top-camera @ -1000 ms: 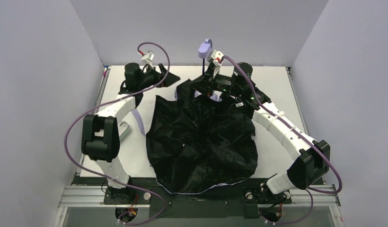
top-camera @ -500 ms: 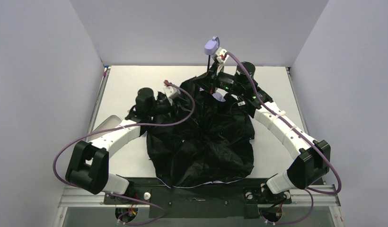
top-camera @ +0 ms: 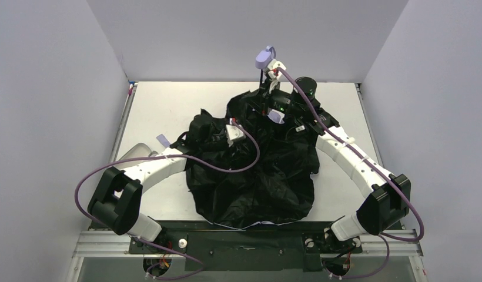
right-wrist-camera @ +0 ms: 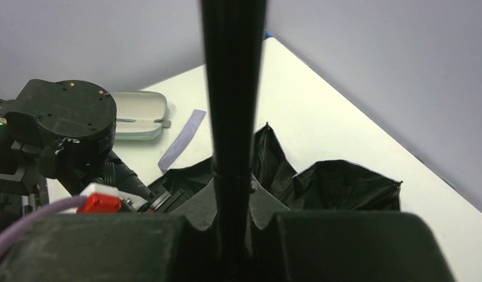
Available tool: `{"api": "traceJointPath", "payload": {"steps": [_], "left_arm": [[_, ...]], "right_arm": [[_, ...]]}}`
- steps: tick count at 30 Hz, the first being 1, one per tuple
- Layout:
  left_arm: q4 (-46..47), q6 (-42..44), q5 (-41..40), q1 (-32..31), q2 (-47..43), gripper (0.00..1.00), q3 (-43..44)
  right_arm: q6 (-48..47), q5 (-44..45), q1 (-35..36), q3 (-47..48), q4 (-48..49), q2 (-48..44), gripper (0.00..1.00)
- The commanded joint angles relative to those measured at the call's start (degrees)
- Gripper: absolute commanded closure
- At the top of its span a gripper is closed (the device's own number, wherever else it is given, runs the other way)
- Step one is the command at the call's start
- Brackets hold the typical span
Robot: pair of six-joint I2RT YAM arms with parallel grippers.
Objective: Open the umbrella
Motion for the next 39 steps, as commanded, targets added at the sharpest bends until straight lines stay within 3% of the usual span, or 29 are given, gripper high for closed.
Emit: {"api": "traceJointPath", "payload": {"steps": [1,2,3,4,5,7,9,14,17,20,27,33,39], "left_arm": [[-17.28,19.79,-4.69,1.01,-2.15,0.45,-0.95],[-20.16,21.64,-5.45,1.06,-2.21,0.45,-1.27],[-21.45,24.92,-6.04,1.1,-2.05,0.46,-1.61],[-23.69,26.32,-6.34,1.11,-1.98,0.46,-1.73],[-24.53,28.27,-7.01,1.11,-1.49,0.46,-1.99],[-25.85,29.14,-7.95,1.11,-0.68,0.48,-2.02],[-25.78,29.2,-8.44,1.14,-0.19,0.51,-1.88],[-25.09,28.8,-8.48,1.12,0.1,0.55,-1.63],[-25.1,29.4,-8.49,1.18,0.26,0.55,-1.52],[-25.06,29.81,-8.34,1.14,0.62,0.55,-1.21],[-25.48,31.19,-8.38,1.12,1.24,0.55,-0.4],[-26.24,33.37,-9.06,1.11,0.95,0.55,-1.09],[-28.0,35.04,-10.21,1.14,1.25,0.62,-1.69]], "right_arm": [[-6.81,0.52,-0.51,0.79,-0.66,-2.25,0.94],[-9.39,0.28,-0.51,0.9,-3.66,-2.22,0.85],[-10.51,-0.06,-0.61,0.98,-5.55,-2.3,0.65],[-12.49,-0.25,-0.93,0.88,-8.79,-2.46,0.56],[-13.42,-0.33,-1.26,0.62,-10.45,-3.24,0.39],[-16.45,-0.05,-2.42,-1.0,-14.54,-5.25,0.25],[-21.6,0.59,-3.6,-2.73,-18.73,-7.55,0.21],[-30.59,3.37,-6.81,-5.59,-33.14,-11.82,0.28],[-36.63,4.68,-7.5,-7.71,-40.45,-13.54,0.47],[-37.98,6.06,-6.85,-9.66,-41.31,-13.76,0.55],[-39.74,9.98,-1.22,-10.71,-41.63,-7.78,0.6],[-46.71,13.2,0.46,-14.09,-41.19,-3.1,0.61],[-52.25,19.08,1.34,-16.8,-40.88,1.78,0.76]]}}
